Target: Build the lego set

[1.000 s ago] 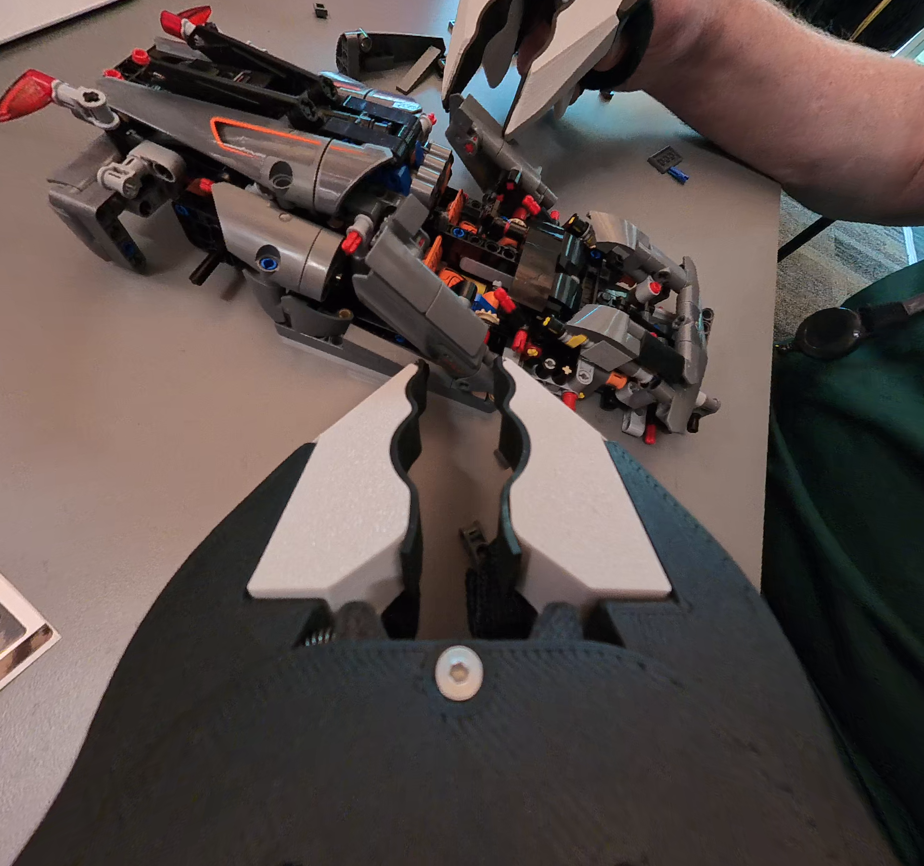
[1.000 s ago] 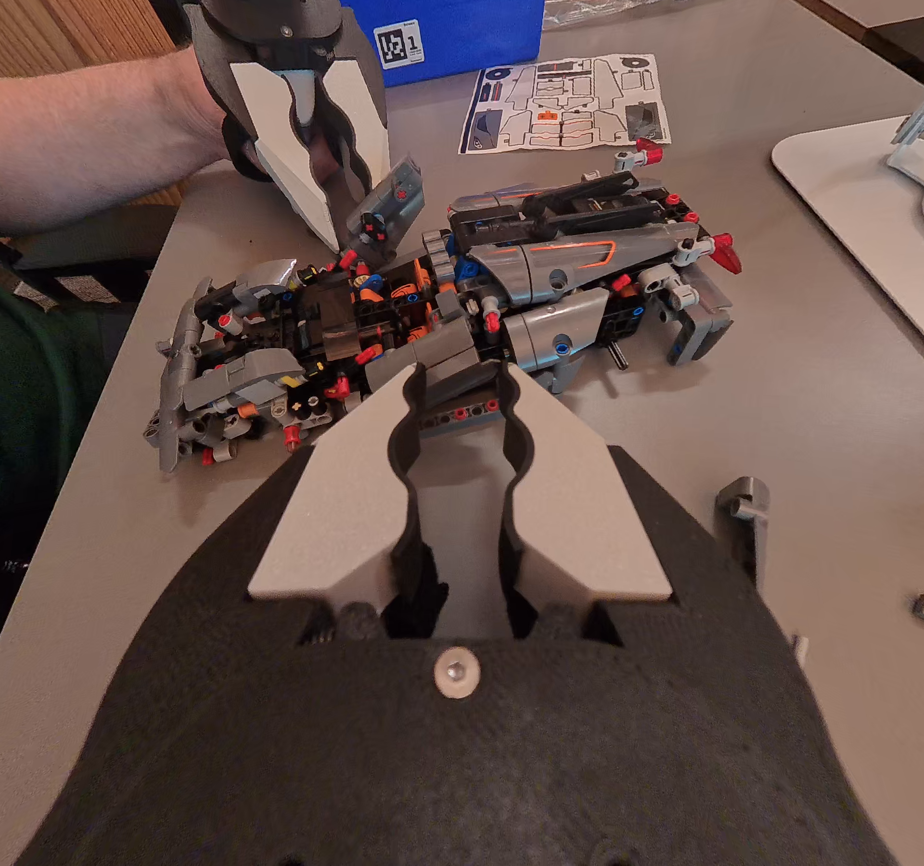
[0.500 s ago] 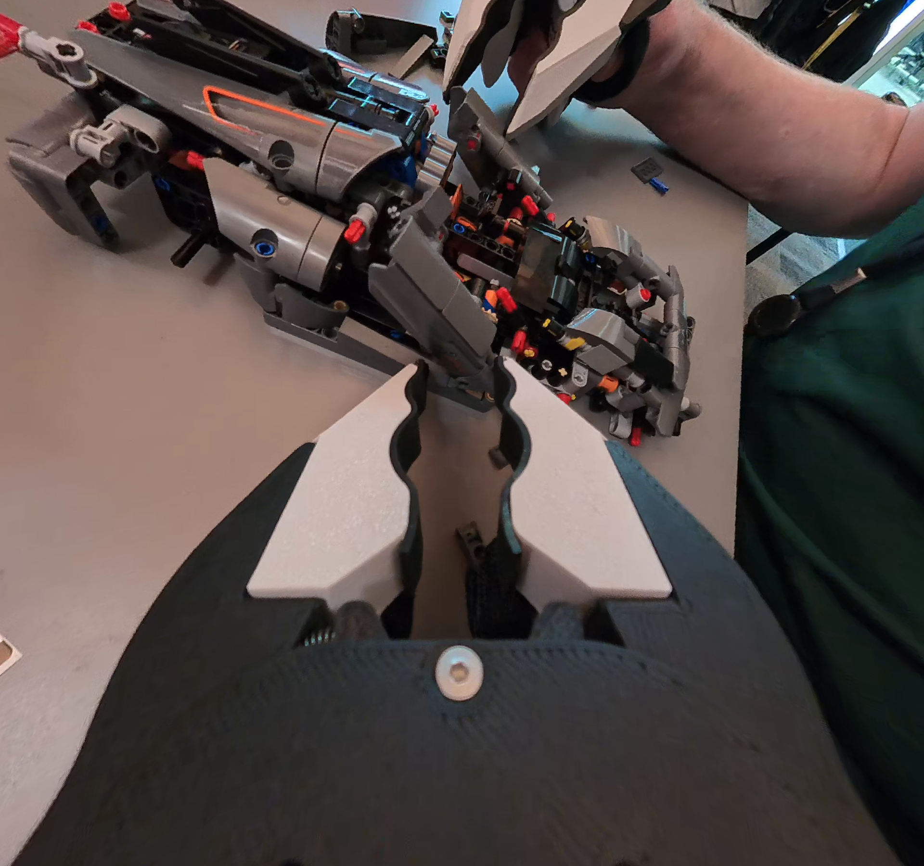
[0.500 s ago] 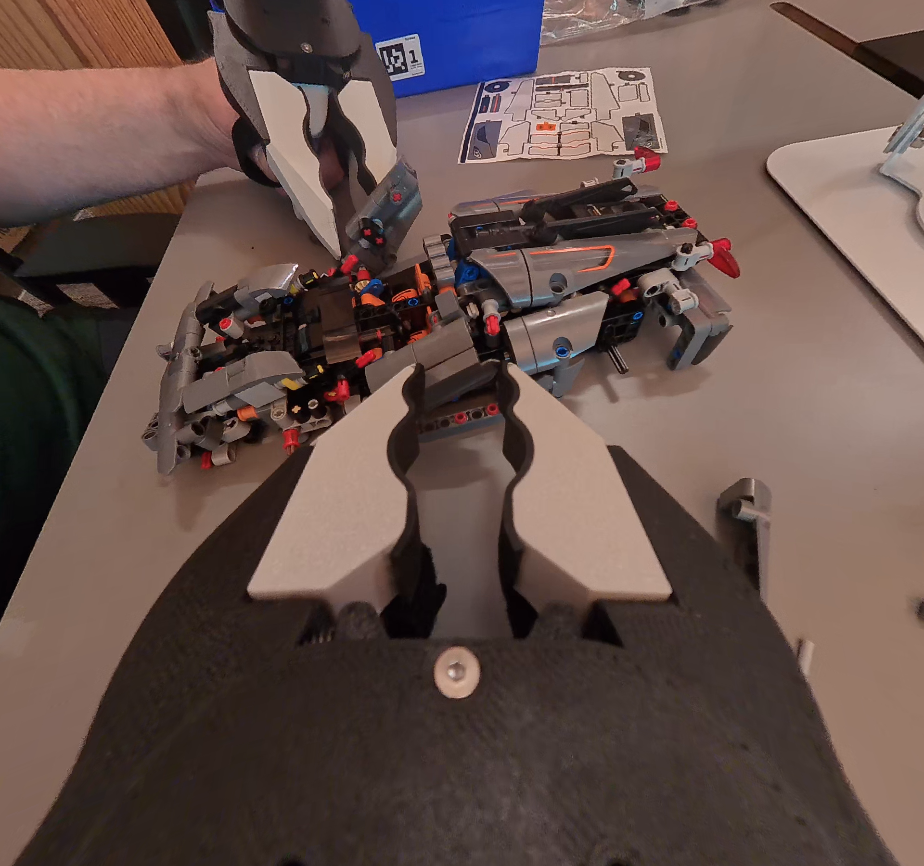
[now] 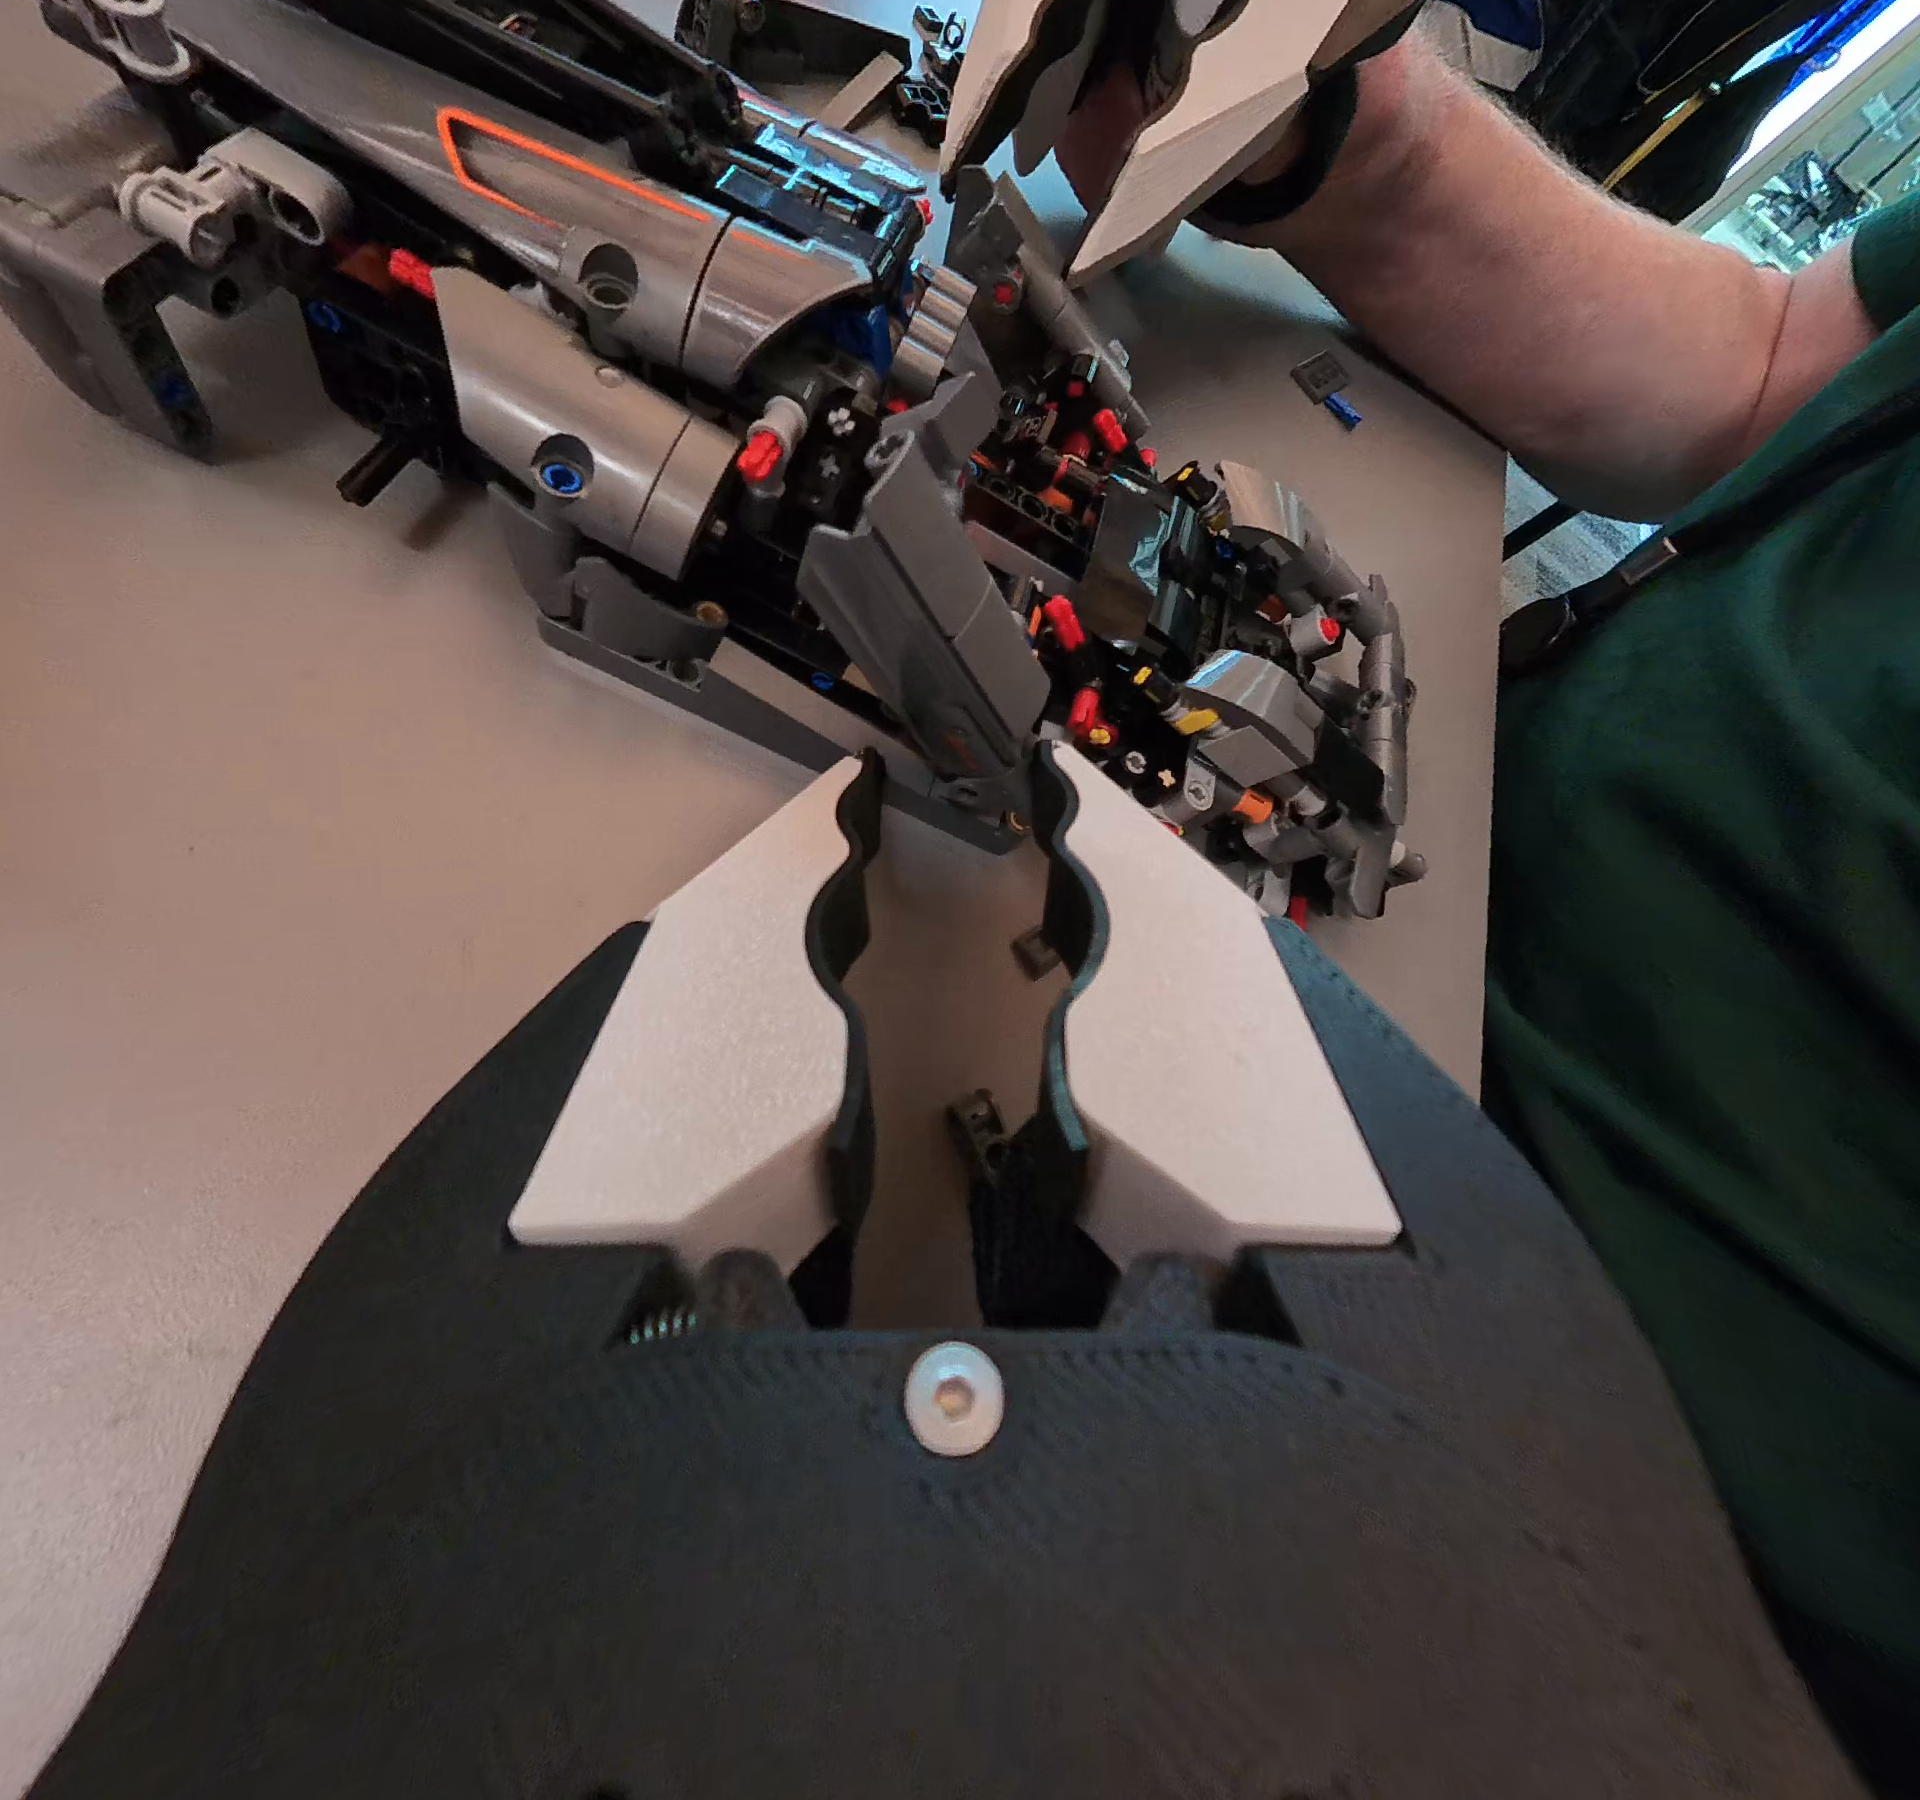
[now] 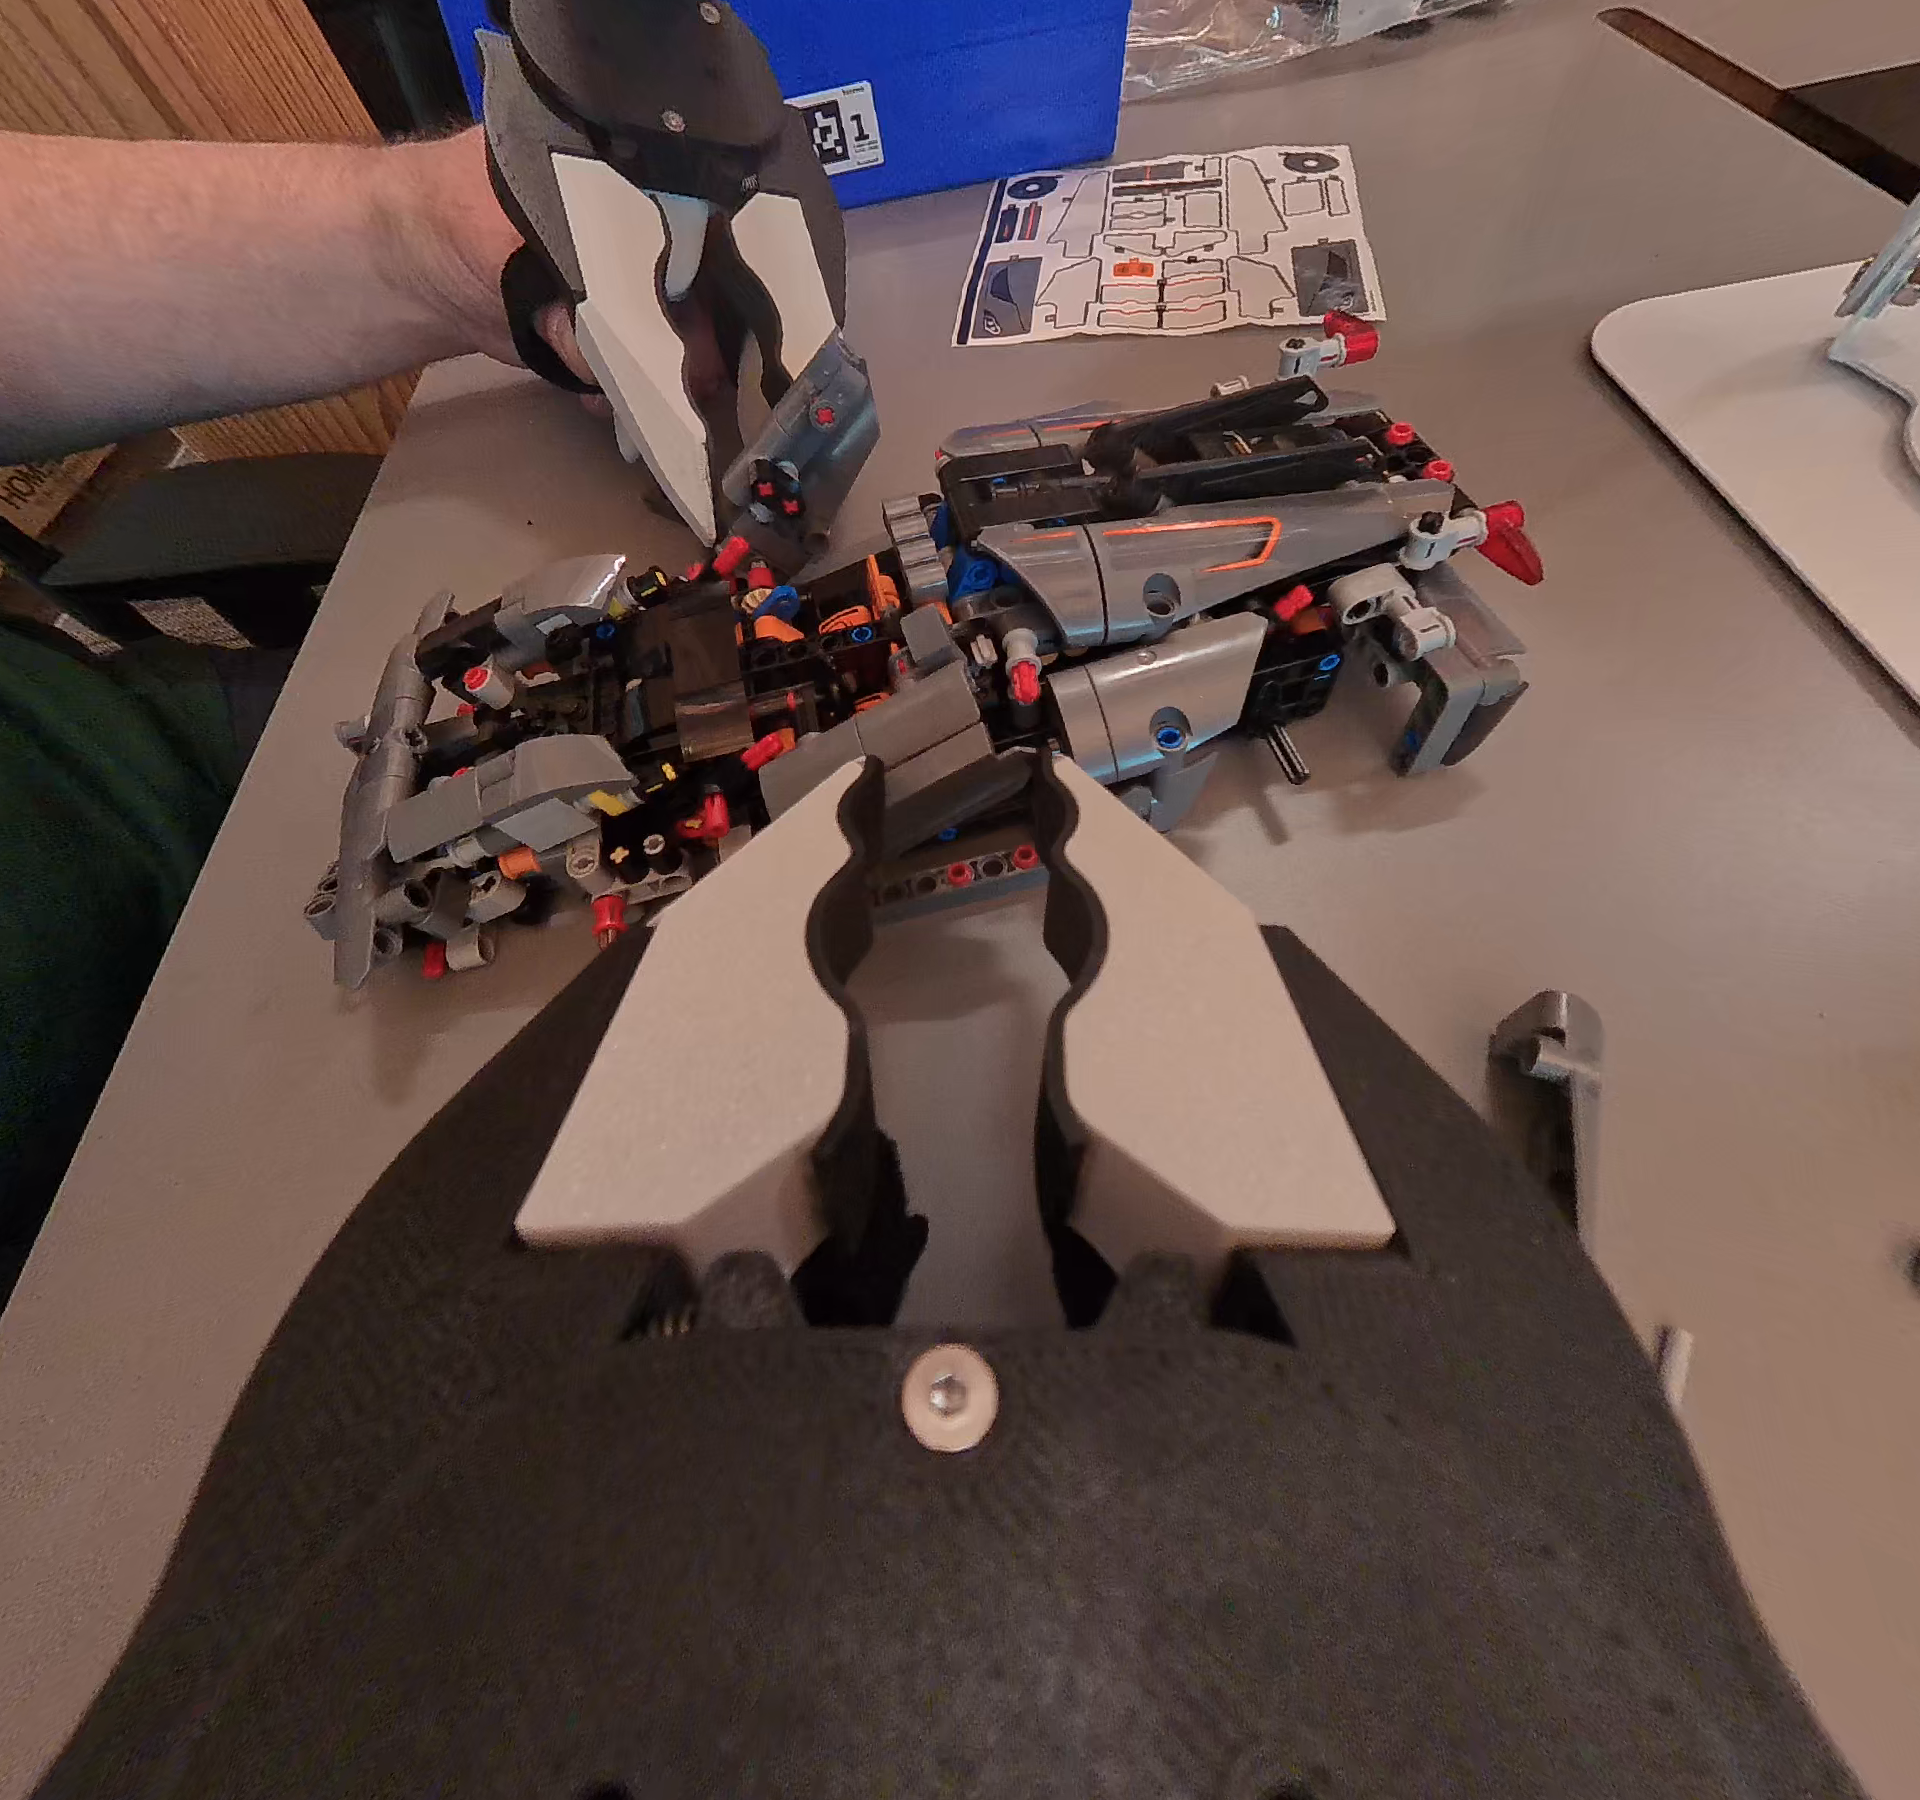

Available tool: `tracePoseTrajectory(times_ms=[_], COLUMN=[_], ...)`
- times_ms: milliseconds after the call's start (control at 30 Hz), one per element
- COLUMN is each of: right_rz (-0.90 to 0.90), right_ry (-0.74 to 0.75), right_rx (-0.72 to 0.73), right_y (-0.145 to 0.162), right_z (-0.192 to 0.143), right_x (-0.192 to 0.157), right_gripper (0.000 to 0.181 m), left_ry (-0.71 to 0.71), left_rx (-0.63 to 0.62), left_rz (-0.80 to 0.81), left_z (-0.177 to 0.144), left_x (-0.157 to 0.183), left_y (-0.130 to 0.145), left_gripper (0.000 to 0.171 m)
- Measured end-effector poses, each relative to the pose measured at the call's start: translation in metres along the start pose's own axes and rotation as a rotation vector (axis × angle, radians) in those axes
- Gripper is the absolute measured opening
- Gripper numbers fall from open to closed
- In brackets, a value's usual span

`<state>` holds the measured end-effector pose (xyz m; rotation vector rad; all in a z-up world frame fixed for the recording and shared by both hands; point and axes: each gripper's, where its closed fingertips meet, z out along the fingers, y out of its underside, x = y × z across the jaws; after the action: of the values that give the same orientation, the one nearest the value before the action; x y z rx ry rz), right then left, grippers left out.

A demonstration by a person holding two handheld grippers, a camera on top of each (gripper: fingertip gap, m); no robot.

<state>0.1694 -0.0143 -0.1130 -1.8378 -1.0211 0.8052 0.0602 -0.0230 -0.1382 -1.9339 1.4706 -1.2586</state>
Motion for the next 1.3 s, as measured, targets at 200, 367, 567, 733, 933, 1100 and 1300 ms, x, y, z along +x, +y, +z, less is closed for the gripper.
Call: tracePoseTrajectory(times_ms=[200, 367, 567, 733, 933, 1100, 1300], right_rz=[0.003, 0.006, 0.007, 0.007, 0.007, 0.006, 0.009], right_ry=[-0.002, -0.004, -0.003, -0.002, -0.002, -0.002, -0.004], right_rx=[0.012, 0.01, 0.008, 0.007, 0.005, 0.004, 0.005], right_y=[-0.0013, -0.0009, -0.0004, -0.0002, 0.0001, 0.0001, 0.0002], right_z=[-0.0019, -0.0023, -0.0024, -0.0025, -0.0029, -0.0031, -0.003], right_x=[0.0003, 0.0006, 0.0006, 0.0006, 0.0006, 0.0006, 0.0006], right_gripper=[0.024, 0.024, 0.024, 0.024, 0.024, 0.024, 0.024], left_ry=[0.003, 0.006, 0.005, 0.004, 0.007, 0.007, 0.009], left_rx=[-0.001, -0.002, -0.001, -0.001, -0.002, -0.002, -0.003], left_rz=[-0.013, -0.014, -0.014, -0.013, -0.017, -0.017, -0.019], left_z=[0.0003, 0.0003, 0.0004, 0.0004, 0.0005, 0.0005, 0.0004], left_x=[-0.001, -0.001, -0.0012, -0.0013, -0.0014, -0.0014, -0.0014], left_y=[0.0, 0.0002, 0.0001, 0.0002, 0.0003, 0.0003, 0.0004], left_gripper=[0.028, 0.028, 0.028, 0.028, 0.028, 0.028, 0.028])
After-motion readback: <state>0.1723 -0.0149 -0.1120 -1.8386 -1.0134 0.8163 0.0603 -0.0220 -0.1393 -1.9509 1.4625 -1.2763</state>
